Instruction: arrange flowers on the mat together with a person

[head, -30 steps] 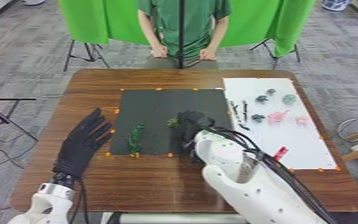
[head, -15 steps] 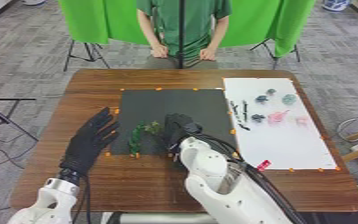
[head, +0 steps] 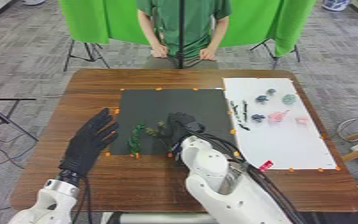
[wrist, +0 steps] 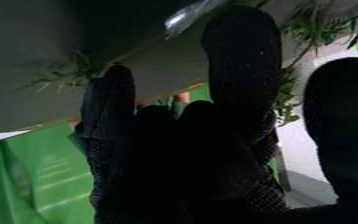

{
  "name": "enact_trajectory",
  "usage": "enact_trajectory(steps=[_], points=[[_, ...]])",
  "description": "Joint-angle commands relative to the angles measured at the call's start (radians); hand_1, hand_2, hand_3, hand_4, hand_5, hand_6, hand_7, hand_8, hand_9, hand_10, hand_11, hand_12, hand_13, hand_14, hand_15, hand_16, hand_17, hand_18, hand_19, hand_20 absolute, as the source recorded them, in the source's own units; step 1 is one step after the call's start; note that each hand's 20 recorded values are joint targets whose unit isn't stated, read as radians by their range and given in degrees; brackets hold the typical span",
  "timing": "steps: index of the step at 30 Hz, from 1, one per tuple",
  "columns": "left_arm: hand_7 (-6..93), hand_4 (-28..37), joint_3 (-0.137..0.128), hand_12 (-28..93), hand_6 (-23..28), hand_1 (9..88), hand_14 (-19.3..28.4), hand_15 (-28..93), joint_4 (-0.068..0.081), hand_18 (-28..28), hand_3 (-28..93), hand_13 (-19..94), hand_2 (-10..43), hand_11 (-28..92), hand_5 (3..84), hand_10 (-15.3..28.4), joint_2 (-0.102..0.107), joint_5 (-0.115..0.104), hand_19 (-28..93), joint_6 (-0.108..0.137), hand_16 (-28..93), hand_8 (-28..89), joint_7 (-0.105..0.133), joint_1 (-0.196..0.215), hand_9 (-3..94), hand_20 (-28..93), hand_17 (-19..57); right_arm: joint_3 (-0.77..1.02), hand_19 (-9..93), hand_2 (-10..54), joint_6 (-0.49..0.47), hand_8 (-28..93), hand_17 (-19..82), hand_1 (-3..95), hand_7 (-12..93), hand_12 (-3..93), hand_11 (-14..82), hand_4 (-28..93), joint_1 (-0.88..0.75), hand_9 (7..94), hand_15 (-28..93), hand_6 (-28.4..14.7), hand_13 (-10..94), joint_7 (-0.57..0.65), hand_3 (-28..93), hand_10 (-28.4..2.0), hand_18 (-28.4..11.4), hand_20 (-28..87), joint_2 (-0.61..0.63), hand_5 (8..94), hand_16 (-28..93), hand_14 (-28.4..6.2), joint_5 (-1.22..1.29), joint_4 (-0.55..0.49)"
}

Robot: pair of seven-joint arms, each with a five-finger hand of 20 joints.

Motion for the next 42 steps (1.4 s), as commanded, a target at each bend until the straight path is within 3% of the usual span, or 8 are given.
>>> enact_trajectory(steps=[1, 8, 10, 14, 20, 26, 34, 42], points=[[14.9, -24.3, -0.004, 17, 3.0, 28.1, 11.4, 20, 0.005, 20.0, 68, 20, -6.7, 14, 28.2, 9.5, -0.006, -0.001, 38, 0.004, 4, -9, 0.000, 0.007, 19.6, 8, -9.6, 0.017, 92, -2.0, 0.012, -10, 45, 16.6, 48, 39.7, 66.9, -23, 0.012, 93.5, 80, 1.9, 91, 0.000, 78, -6.7, -21.4, 21, 0.007, 92.1, 26, -6.4, -0.048, -0.037], [14.9, -24.5, -0.016, 17, 3.0, 28.2, 11.4, 20, -0.009, 20.0, 68, 20, -6.5, 14, 28.2, 9.5, -0.026, 0.002, 38, 0.007, 4, -9, 0.029, 0.037, 19.7, 8, -9.7, 0.158, 88, 2.4, -0.039, -10, 36, 14.4, 44, 39.4, 63.9, -23, -0.004, 86.7, 79, -0.4, 83, -0.098, 76, -9.6, -21.5, 20, 0.121, 85.3, 27, -9.5, 0.168, -0.201], [14.8, -24.5, -0.021, 17, 3.0, 28.2, 11.4, 20, -0.018, 20.0, 68, 20, -6.4, 14, 28.2, 9.6, -0.028, 0.001, 38, 0.020, 4, -9, 0.038, 0.054, 19.7, 8, -9.7, 0.250, 81, 3.9, -0.104, -12, 29, 16.7, 40, 37.5, 60.1, -22, -0.030, 79.0, 75, -2.1, 75, -0.003, 75, -12.4, -20.8, 22, 0.176, 77.5, 25, -11.5, 0.402, -0.303], [15.0, -24.4, -0.028, 17, 2.7, 28.3, 11.4, 20, -0.032, 20.0, 68, 20, -6.5, 14, 27.6, 9.5, -0.037, -0.007, 38, 0.055, 4, -9, 0.062, 0.082, 19.7, 8, -9.6, 0.520, 76, 5.4, -0.112, -12, 24, 18.5, 32, 32.1, 49.8, -22, -0.175, 66.1, 65, -4.0, 62, -0.026, 77, -16.2, -21.8, 32, 0.271, 65.6, 21, -13.9, 0.834, -0.429], [15.3, -24.4, -0.050, 17, 2.6, 28.5, 11.4, 21, -0.052, 20.1, 68, 20, -6.5, 14, 27.2, 9.5, -0.044, -0.001, 39, 0.054, 4, -9, 0.058, 0.120, 19.6, 9, -9.6, 0.910, 67, 6.2, -0.132, -12, 18, 16.4, 25, 24.1, 32.0, -23, -0.459, 51.7, 51, -6.3, 46, -0.200, 79, -18.8, -23.1, 29, 0.356, 52.2, 15, -16.8, 1.145, -0.501], [15.3, -26.0, -0.068, 17, 2.7, 28.0, 11.3, 20, -0.068, 20.2, 67, 20, -6.5, 14, 27.2, 9.6, -0.044, 0.003, 39, 0.049, 4, -9, 0.068, 0.146, 19.6, 8, -9.6, 1.142, 51, 5.2, -0.170, -11, 10, 14.7, 19, 21.7, 19.9, -24, -0.658, 41.0, 31, -5.8, 35, -0.293, 81, -16.1, -22.9, 25, 0.388, 41.2, 18, -14.8, 1.294, -0.512], [15.2, -27.5, -0.063, 17, 2.7, 27.3, 11.1, 18, -0.071, 20.2, 67, 18, -6.9, 14, 26.9, 9.5, -0.060, 0.006, 39, 0.049, 5, -9, 0.058, 0.143, 19.2, 8, -9.9, 1.142, 37, 0.8, 0.000, -10, 7, 13.7, 15, 20.8, 11.6, -24, -0.807, 37.4, 16, -4.8, 31, -0.444, 83, -14.6, -22.3, 21, 0.312, 36.9, 25, -13.4, 1.405, -0.504], [15.6, -21.7, -0.069, 18, 2.7, 29.1, 10.6, 18, -0.074, 20.0, 68, 17, -6.8, 14, 26.1, 9.1, -0.028, 0.024, 38, 0.038, 6, -9, 0.053, 0.122, 18.3, 8, -10.0, 1.079, 37, -0.2, 0.081, -9, 4, 13.7, 16, 21.5, 10.3, -24, -0.795, 34.2, 14, -5.1, 29, -0.478, 82, -14.6, -22.3, 22, 0.273, 34.5, 29, -12.5, 1.346, -0.550]])
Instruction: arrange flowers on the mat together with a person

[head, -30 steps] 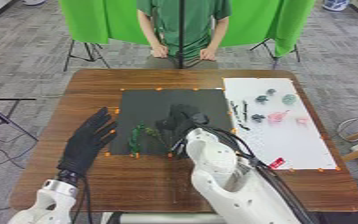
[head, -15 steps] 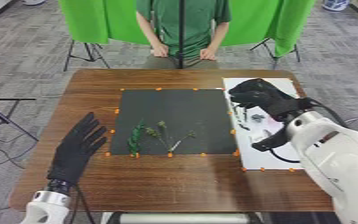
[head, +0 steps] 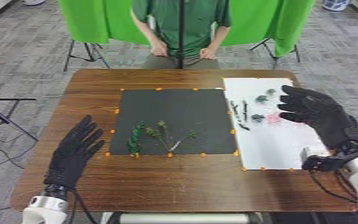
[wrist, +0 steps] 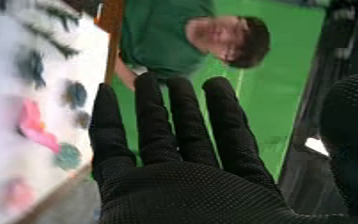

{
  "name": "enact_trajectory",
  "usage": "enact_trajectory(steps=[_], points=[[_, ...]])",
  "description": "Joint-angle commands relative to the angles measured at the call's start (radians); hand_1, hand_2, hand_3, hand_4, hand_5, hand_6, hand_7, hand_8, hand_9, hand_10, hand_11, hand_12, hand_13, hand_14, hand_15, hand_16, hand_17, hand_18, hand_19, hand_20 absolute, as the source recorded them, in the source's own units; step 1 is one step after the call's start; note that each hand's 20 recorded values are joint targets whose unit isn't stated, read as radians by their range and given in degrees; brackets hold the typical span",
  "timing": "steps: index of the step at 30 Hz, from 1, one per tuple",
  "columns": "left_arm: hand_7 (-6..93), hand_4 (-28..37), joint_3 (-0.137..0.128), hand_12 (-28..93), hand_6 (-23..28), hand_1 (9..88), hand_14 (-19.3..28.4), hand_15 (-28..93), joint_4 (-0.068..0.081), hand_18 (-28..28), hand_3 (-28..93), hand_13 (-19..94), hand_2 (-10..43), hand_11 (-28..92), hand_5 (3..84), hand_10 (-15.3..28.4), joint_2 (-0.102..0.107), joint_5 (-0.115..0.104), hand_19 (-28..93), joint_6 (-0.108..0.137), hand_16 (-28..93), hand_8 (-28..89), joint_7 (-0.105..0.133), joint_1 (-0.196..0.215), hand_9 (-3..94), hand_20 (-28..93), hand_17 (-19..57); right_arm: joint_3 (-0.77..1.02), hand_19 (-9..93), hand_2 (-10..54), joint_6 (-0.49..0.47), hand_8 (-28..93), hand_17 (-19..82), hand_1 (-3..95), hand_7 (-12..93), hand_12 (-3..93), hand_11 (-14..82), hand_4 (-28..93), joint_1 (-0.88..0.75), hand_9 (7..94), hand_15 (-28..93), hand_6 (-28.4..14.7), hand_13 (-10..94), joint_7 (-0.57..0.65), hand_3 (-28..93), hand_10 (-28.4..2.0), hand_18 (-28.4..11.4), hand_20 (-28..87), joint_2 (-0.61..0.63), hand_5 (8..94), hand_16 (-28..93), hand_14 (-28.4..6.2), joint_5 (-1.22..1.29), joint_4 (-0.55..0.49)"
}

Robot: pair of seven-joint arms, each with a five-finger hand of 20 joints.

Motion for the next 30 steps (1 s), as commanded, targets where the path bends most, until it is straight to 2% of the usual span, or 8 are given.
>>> enact_trajectory(steps=[1, 9, 11, 14, 15, 16, 21, 30], points=[[15.7, -21.8, 0.000, 18, 2.7, 29.2, 10.6, 17, -0.003, 20.0, 68, 17, -7.1, 14, 26.1, 9.1, 0.021, 0.016, 38, -0.003, 6, -9, -0.007, -0.013, 18.3, 8, -10.0, -0.066, 37, -0.2, -0.023, -9, 4, 13.7, 17, 21.7, 10.3, -25, 0.004, 33.9, 14, -5.1, 29, -0.021, 82, -14.6, -22.2, 22, -0.063, 34.2, 29, -12.5, -0.095, -0.038], [15.7, -23.2, 0.014, 18, 2.7, 29.2, 10.5, 17, 0.013, 19.8, 67, 17, -7.5, 14, 25.9, 9.1, 0.019, 0.026, 38, -0.009, 6, -9, -0.009, -0.040, 18.2, 8, -9.9, -0.081, 38, -0.8, -0.024, -10, 4, 13.9, 18, 22.2, 10.4, -25, 0.009, 34.0, 13, -4.9, 29, -0.031, 83, -14.7, -22.4, 22, -0.092, 34.0, 31, -12.3, -0.137, -0.025], [15.8, -23.5, 0.016, 18, 2.7, 29.1, 10.4, 17, 0.014, 19.7, 68, 18, -7.9, 14, 25.9, 9.1, 0.012, 0.044, 38, -0.020, 6, -9, -0.014, -0.041, 18.2, 8, -9.8, -0.082, 38, -2.0, -0.033, -10, 4, 14.2, 18, 22.1, 10.5, -24, 0.015, 34.4, 13, -4.5, 29, -0.018, 83, -14.7, -22.4, 22, -0.094, 34.6, 31, -12.3, -0.140, -0.015], [16.1, -23.9, 0.013, 18, 2.7, 29.3, 10.3, 18, 0.011, 19.7, 67, 18, -8.2, 14, 25.8, 9.0, -0.004, 0.024, 38, -0.019, 6, -9, -0.025, -0.012, 18.1, 8, -9.8, -0.093, 38, -2.6, -0.050, -10, 4, 14.5, 18, 21.9, 10.5, -24, 0.021, 34.4, 13, -4.6, 29, -0.016, 83, -14.8, -22.4, 22, -0.108, 34.8, 31, -12.3, -0.135, -0.005], [16.2, -24.0, 0.002, 18, 2.6, 29.3, 10.4, 18, 0.009, 19.7, 67, 18, -8.2, 14, 25.7, 9.0, -0.016, 0.034, 38, -0.027, 6, -9, -0.035, -0.008, 18.1, 8, -9.8, -0.092, 38, -2.6, -0.055, -10, 4, 14.5, 18, 21.9, 10.5, -24, 0.019, 34.3, 13, -4.7, 29, -0.024, 83, -14.8, -22.4, 22, -0.113, 34.8, 31, -12.3, -0.140, -0.005], [16.2, -24.0, 0.010, 18, 2.7, 29.3, 10.4, 18, 0.012, 19.7, 67, 18, -8.2, 14, 25.7, 9.0, 0.008, 0.026, 38, -0.010, 6, -9, -0.022, -0.005, 18.1, 8, -9.8, -0.089, 38, -2.5, -0.055, -10, 4, 14.6, 18, 21.9, 10.5, -24, 0.015, 34.3, 13, -4.6, 29, -0.028, 83, -14.8, -22.4, 22, -0.115, 34.7, 31, -12.3, -0.139, -0.008], [16.2, -24.0, -0.004, 18, 2.7, 29.4, 10.5, 18, 0.010, 19.7, 67, 18, -8.3, 14, 25.8, 9.0, 0.025, 0.023, 38, -0.013, 6, -10, -0.011, -0.015, 18.0, 9, -9.9, -0.080, 38, -2.3, -0.047, -10, 4, 14.5, 19, 22.0, 10.8, -25, 0.018, 34.5, 14, -4.6, 29, -0.027, 83, -14.8, -22.3, 21, -0.105, 34.8, 31, -12.3, -0.132, -0.012], [16.2, -23.8, 0.004, 18, 2.7, 29.4, 10.5, 18, 0.020, 19.7, 67, 18, -8.0, 14, 25.8, 9.0, 0.023, 0.026, 38, -0.025, 6, -10, -0.009, -0.031, 18.1, 9, -9.9, -0.077, 38, -2.2, -0.046, -10, 3, 14.4, 18, 21.9, 11.0, -25, 0.001, 34.6, 14, -4.8, 29, -0.019, 83, -14.8, -22.3, 21, -0.128, 34.8, 31, -12.4, -0.136, -0.010]])
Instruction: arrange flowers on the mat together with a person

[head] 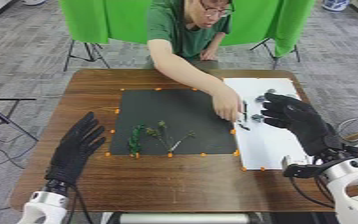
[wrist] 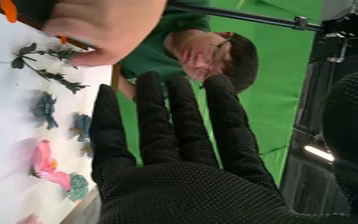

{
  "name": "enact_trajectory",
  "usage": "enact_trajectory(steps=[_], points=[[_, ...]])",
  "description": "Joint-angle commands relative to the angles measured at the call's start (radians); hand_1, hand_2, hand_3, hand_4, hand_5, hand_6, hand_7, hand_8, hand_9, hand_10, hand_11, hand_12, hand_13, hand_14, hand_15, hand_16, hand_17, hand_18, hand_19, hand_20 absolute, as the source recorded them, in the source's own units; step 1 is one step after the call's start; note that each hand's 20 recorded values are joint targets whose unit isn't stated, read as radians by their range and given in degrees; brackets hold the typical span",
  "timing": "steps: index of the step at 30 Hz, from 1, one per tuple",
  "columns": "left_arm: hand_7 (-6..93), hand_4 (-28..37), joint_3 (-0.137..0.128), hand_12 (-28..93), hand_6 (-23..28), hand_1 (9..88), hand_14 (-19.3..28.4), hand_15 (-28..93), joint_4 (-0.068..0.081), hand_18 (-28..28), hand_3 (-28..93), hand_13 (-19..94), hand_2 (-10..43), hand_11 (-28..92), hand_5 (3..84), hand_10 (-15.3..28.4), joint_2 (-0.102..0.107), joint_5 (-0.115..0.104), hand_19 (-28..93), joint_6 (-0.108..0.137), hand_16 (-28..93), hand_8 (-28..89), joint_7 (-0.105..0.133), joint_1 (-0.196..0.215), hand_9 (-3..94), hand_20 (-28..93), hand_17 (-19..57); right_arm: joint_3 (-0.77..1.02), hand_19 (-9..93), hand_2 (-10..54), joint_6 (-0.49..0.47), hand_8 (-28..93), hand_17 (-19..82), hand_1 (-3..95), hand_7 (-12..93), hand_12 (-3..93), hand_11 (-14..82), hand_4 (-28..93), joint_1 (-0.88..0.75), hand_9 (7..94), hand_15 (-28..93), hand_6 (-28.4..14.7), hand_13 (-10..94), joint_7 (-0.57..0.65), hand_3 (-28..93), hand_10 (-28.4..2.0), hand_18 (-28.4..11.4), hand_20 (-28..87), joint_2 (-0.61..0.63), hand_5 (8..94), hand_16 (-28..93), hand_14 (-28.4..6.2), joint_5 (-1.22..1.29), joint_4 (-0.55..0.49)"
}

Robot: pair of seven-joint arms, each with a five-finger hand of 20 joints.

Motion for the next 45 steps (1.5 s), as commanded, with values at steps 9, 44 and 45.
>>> enact_trajectory(steps=[9, 44, 45], points=[[16.1, -23.9, 0.010, 18, 2.8, 29.4, 10.6, 18, 0.012, 19.7, 67, 18, -7.7, 14, 25.9, 9.0, -0.001, -0.012, 38, 0.021, 6, -10, -0.012, 0.003, 18.2, 9, -9.9, 0.000, 37, -3.3, -0.013, -10, 3, 14.5, 18, 21.9, 10.7, -25, -0.016, 34.3, 14, -4.9, 29, 0.026, 83, -14.6, -22.2, 21, -0.026, 34.6, 31, -12.2, -0.029, 0.010], [15.9, -25.6, 0.001, 17, 2.9, 27.9, 11.1, 19, 0.009, 19.8, 67, 19, -6.4, 15, 26.4, 9.3, -0.013, -0.021, 39, 0.022, 5, -10, -0.039, 0.001, 18.7, 8, -9.8, -0.024, 38, -2.9, -0.017, -11, 3, 14.6, 19, 22.0, 11.3, -25, 0.000, 34.2, 15, -5.1, 29, 0.021, 82, -14.8, -22.0, 21, -0.029, 34.8, 31, -12.3, -0.034, 0.017], [15.9, -25.6, -0.001, 17, 2.9, 27.8, 11.1, 19, 0.007, 19.8, 67, 19, -6.5, 15, 26.4, 9.4, -0.011, -0.021, 39, 0.025, 5, -10, -0.036, 0.004, 18.7, 8, -9.8, -0.027, 38, -2.9, -0.024, -11, 3, 14.5, 19, 22.0, 11.3, -25, 0.007, 34.2, 15, -5.1, 29, 0.023, 83, -14.8, -22.1, 21, -0.030, 34.8, 31, -12.3, -0.033, 0.021]])
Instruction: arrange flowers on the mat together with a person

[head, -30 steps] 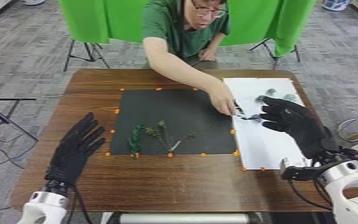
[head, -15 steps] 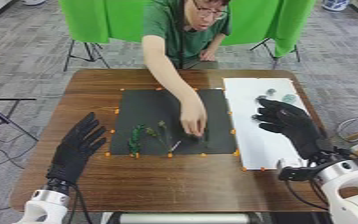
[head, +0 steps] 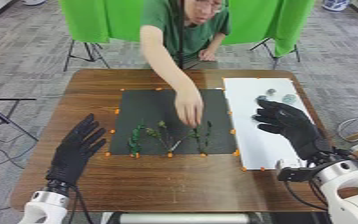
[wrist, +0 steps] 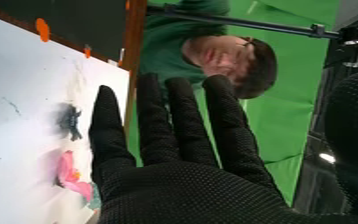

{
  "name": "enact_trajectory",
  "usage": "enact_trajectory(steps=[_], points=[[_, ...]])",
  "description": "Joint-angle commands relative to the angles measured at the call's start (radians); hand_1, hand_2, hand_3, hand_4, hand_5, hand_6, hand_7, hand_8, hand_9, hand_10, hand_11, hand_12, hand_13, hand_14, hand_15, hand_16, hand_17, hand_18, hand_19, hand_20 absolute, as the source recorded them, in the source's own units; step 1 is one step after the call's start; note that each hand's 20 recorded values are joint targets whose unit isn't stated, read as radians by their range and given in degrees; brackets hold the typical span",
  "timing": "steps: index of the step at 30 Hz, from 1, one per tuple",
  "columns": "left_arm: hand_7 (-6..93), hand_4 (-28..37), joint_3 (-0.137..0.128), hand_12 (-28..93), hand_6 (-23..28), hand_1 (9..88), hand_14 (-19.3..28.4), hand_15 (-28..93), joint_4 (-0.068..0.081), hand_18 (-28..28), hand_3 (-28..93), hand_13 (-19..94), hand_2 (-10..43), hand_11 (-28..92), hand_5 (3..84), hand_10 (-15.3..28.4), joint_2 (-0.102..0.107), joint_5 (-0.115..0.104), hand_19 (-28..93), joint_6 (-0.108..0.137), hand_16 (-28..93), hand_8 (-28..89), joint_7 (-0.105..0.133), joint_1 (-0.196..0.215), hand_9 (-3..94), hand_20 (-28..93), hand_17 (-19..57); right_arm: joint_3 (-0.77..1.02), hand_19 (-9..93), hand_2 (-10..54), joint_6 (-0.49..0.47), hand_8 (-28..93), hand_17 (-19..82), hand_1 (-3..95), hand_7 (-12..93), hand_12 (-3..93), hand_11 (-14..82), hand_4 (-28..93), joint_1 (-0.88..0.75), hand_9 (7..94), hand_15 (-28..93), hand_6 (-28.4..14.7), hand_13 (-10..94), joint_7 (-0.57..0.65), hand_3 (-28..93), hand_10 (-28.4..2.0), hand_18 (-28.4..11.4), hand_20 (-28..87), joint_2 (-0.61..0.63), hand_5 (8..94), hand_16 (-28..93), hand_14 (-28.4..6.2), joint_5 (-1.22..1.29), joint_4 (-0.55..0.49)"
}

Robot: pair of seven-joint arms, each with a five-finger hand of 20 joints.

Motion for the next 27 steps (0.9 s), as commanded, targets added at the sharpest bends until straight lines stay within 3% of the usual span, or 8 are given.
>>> enact_trajectory(steps=[1, 5, 9, 16, 21, 24, 27], points=[[15.9, -25.6, -0.003, 17, 2.9, 27.8, 11.1, 19, 0.002, 19.8, 67, 19, -6.5, 15, 26.4, 9.4, -0.005, -0.007, 39, 0.013, 5, -10, -0.007, 0.013, 18.7, 8, -9.8, -0.001, 38, -3.0, 0.000, -11, 3, 14.6, 19, 22.0, 11.3, -25, 0.000, 34.3, 15, -5.1, 29, -0.010, 83, -14.7, -22.1, 21, -0.003, 34.8, 31, -12.3, -0.009, 0.004], [15.9, -25.7, -0.003, 17, 2.9, 27.7, 11.2, 19, 0.002, 19.8, 67, 19, -6.6, 14, 26.4, 9.3, -0.010, -0.011, 39, 0.012, 5, -10, -0.001, 0.032, 18.7, 8, -9.8, -0.004, 38, -3.1, -0.021, -11, 4, 15.0, 19, 22.0, 11.7, -25, 0.004, 35.4, 16, -5.1, 32, -0.012, 82, -14.4, -22.3, 21, -0.007, 34.9, 30, -12.9, -0.011, 0.008], [15.9, -25.7, 0.001, 17, 2.8, 27.7, 11.2, 19, 0.010, 19.8, 67, 19, -6.5, 14, 26.4, 9.4, -0.007, -0.004, 39, -0.003, 5, -10, -0.002, 0.004, 18.7, 8, -9.8, -0.006, 39, -3.2, -0.007, -11, 5, 15.1, 19, 22.0, 12.3, -25, 0.010, 36.0, 17, -5.2, 33, -0.016, 83, -14.2, -22.1, 21, -0.002, 35.0, 29, -13.1, -0.012, 0.008], [16.0, -25.5, -0.003, 17, 2.8, 27.9, 11.1, 20, 0.000, 19.8, 67, 19, -6.4, 14, 26.5, 9.4, -0.011, -0.012, 39, 0.012, 5, -10, -0.005, 0.037, 18.9, 8, -9.8, -0.022, 39, -3.2, -0.006, -11, 5, 15.4, 19, 21.8, 12.8, -25, 0.004, 36.3, 20, -5.2, 34, -0.024, 83, -14.4, -22.1, 22, 0.002, 35.1, 28, -13.1, -0.029, 0.008], [15.9, -25.4, -0.002, 17, 2.9, 28.0, 11.1, 19, 0.004, 19.8, 67, 19, -6.5, 15, 26.6, 9.4, 0.001, -0.007, 39, 0.002, 5, -10, -0.001, 0.016, 18.9, 8, -9.8, -0.064, 44, -4.1, 0.070, -12, 7, 16.3, 21, 22.6, 19.1, -25, 0.023, 39.3, 39, -5.2, 36, -0.091, 83, -14.8, -22.1, 24, 0.021, 37.1, 23, -12.8, -0.101, 0.021], [16.0, -25.5, -0.001, 17, 2.9, 28.1, 11.1, 20, 0.000, 19.8, 67, 19, -6.5, 15, 26.6, 9.4, -0.007, -0.013, 39, 0.016, 5, -10, -0.007, 0.030, 18.9, 8, -9.8, -0.112, 49, -7.2, 0.132, -13, 10, 21.0, 22, 23.1, 24.6, -26, 0.060, 41.9, 49, -5.9, 39, -0.111, 85, -14.8, -21.9, 26, 0.070, 40.4, 19, -12.6, -0.309, 0.030], [16.0, -25.5, -0.002, 17, 3.0, 28.1, 11.2, 20, 0.001, 19.9, 67, 19, -6.5, 15, 26.9, 9.6, -0.013, -0.010, 39, 0.005, 5, -10, -0.015, 0.033, 19.2, 8, -9.7, -0.159, 57, -9.4, 0.166, -15, 15, 30.9, 25, 21.9, 29.8, -28, 0.112, 49.2, 58, -2.0, 47, -0.163, 85, -11.6, -20.5, 28, 0.144, 48.1, 16, -10.1, -0.665, 0.057]])
